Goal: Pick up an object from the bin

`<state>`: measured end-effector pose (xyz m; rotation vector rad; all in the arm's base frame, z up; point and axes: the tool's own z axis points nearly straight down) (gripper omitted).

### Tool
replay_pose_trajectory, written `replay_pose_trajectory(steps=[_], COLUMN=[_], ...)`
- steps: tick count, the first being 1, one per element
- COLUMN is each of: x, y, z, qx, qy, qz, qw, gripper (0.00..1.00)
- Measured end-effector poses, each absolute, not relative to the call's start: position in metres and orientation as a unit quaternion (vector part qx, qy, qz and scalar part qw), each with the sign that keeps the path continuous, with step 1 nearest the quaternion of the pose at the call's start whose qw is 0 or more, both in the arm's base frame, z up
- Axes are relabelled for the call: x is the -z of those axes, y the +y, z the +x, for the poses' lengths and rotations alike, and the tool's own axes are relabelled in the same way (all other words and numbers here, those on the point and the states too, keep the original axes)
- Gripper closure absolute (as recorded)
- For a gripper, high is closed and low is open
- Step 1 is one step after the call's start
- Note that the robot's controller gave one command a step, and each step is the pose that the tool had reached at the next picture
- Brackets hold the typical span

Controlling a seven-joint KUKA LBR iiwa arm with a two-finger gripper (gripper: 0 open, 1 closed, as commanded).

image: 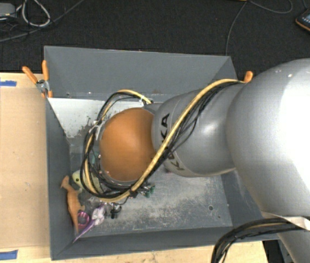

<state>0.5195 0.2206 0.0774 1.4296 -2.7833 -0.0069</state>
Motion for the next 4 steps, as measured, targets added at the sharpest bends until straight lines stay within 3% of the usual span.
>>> replay_pose_trajectory(steps=[4], x=[-0.131], y=[0.221], z=[0.518], qx=[0.003], qy=[-0.891], qz=[0.454], qw=[0.008], gripper=[1.0])
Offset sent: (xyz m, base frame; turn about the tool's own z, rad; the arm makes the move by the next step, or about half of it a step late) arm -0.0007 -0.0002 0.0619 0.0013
